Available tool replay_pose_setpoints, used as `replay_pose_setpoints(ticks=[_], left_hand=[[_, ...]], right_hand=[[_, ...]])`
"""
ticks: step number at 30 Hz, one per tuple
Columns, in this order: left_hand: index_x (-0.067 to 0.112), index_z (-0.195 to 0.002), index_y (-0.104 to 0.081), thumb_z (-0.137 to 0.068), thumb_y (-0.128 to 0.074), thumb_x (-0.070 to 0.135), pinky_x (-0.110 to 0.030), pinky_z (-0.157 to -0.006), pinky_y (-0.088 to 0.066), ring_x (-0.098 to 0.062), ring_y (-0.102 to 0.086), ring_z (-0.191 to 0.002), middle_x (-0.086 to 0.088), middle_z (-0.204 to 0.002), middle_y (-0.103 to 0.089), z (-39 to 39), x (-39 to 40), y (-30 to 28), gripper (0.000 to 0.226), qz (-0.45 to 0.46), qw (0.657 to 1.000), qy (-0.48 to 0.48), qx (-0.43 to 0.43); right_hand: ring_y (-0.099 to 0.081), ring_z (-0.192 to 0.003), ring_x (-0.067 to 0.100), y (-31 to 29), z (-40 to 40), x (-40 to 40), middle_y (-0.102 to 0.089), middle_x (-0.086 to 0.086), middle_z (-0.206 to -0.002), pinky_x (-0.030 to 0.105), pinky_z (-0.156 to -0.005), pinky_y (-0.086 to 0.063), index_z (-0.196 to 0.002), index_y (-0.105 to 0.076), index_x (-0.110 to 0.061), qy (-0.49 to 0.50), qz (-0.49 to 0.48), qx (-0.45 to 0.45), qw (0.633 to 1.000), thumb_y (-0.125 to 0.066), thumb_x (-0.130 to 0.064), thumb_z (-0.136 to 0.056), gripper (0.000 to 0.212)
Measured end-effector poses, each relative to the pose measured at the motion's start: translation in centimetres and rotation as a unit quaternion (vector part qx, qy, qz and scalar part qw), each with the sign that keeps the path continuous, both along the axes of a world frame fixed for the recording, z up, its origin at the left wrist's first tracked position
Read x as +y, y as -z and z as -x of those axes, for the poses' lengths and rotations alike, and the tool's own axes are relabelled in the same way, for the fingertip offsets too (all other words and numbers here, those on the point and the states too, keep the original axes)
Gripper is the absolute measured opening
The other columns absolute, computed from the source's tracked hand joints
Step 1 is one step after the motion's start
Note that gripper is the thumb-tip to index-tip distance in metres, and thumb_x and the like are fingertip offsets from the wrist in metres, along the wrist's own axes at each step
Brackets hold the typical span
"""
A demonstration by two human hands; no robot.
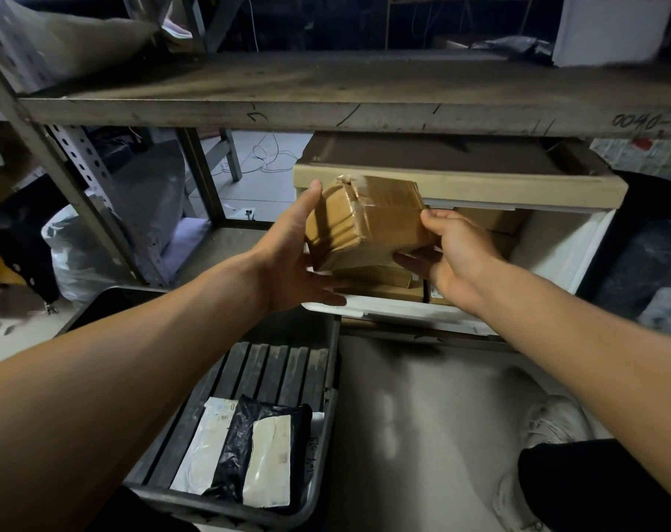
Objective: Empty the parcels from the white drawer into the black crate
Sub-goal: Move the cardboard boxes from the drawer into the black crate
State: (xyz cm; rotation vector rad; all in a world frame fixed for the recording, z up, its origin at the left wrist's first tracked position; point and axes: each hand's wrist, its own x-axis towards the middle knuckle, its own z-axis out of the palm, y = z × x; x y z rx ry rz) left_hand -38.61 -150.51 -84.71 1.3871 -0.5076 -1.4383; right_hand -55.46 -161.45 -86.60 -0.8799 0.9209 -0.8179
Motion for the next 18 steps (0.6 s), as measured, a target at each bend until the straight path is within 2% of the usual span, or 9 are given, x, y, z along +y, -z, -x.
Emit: replay_pose_setpoints(ticks=[2, 5, 8, 10, 12, 14, 18], left_hand=[[0.021, -0.141, -0.045, -0.086, -0.05, 0.07, -0.055, -0.084, -0.057, -0.042, -0.064, -0.11, -0.018, -0.135, -0.055, 0.3, 0.2, -0.3, 0.074, 0.01, 1.0, 0.013, 0.019], [0.02, -0.136, -0.052, -0.092, -0.054, 0.056, -0.042, -0.067, -0.06, -0.034, -0.066, -0.105, -0.019, -0.132, -0.056, 0.8, 0.5, -0.7, 0.057, 0.036, 0.999, 0.02, 0.021], [0.017, -0.128, -0.056, -0.095, -0.055, 0.044, -0.035, -0.064, -0.06, -0.03, -0.067, -0.098, -0.018, -0.119, -0.061, 1.5, 0.7, -0.9, 0.042, 0.049, 0.999, 0.023, -0.008], [0.02, -0.117, -0.06, -0.096, -0.055, 0.038, -0.035, -0.068, -0.062, -0.029, -0.067, -0.096, -0.017, -0.114, -0.063, 2.1, 0.7, -0.9, 0.029, 0.057, 0.998, 0.026, -0.02], [0.024, -0.109, -0.061, -0.095, -0.056, 0.036, -0.037, -0.082, -0.061, -0.029, -0.066, -0.101, -0.016, -0.115, -0.065, 2.4, 0.6, -0.7, 0.019, 0.055, 0.997, 0.033, -0.031], [0.025, -0.114, -0.06, -0.093, -0.059, 0.035, -0.038, -0.09, -0.057, -0.028, -0.065, -0.107, -0.015, -0.118, -0.067, 2.6, 0.5, -0.3, 0.023, 0.044, 0.996, 0.052, -0.052], [0.025, -0.112, -0.06, -0.091, -0.061, 0.029, -0.044, -0.094, -0.05, -0.027, -0.062, -0.112, -0.011, -0.119, -0.067, 2.5, 0.7, 0.1, 0.022, 0.027, 0.992, 0.065, -0.108]], right_hand=[[-0.064, -0.106, 0.029, 0.1, 0.0, 0.0, -0.063, 0.012, -0.114, 0.041, -0.076, -0.06, -0.116, -0.056, -0.016, -0.001, 0.013, 0.022, 1.0, -0.049, -0.014, -0.105, 0.013], [-0.062, -0.112, 0.028, 0.6, -0.1, -0.3, -0.065, 0.009, -0.121, 0.048, -0.091, -0.057, -0.125, -0.06, -0.021, -0.002, 0.047, 0.108, 0.993, -0.05, -0.02, -0.105, 0.023], [-0.061, -0.118, 0.03, 0.8, -0.4, 0.0, -0.066, 0.005, -0.127, 0.055, -0.099, -0.052, -0.13, -0.062, -0.029, -0.027, 0.047, 0.163, 0.985, -0.055, -0.038, -0.1, 0.032], [-0.066, -0.112, 0.029, 0.7, -0.9, 0.4, -0.07, 0.004, -0.121, 0.052, -0.096, -0.055, -0.126, -0.064, -0.031, -0.041, 0.032, 0.154, 0.987, -0.055, -0.054, -0.096, 0.039], [-0.071, -0.101, 0.028, 0.6, -1.1, 0.6, -0.073, 0.006, -0.112, 0.049, -0.092, -0.057, -0.122, -0.065, -0.03, -0.064, 0.015, 0.14, 0.988, -0.052, -0.066, -0.093, 0.048], [-0.072, -0.099, 0.029, 0.7, -1.0, 0.5, -0.075, 0.007, -0.109, 0.048, -0.091, -0.058, -0.123, -0.065, -0.031, -0.097, 0.014, 0.137, 0.986, -0.052, -0.072, -0.089, 0.054], [-0.074, -0.095, 0.026, 0.6, -0.8, 0.6, -0.078, 0.005, -0.104, 0.038, -0.074, -0.061, -0.123, -0.066, -0.026, -0.121, 0.032, 0.134, 0.983, -0.063, -0.055, -0.092, 0.042]])
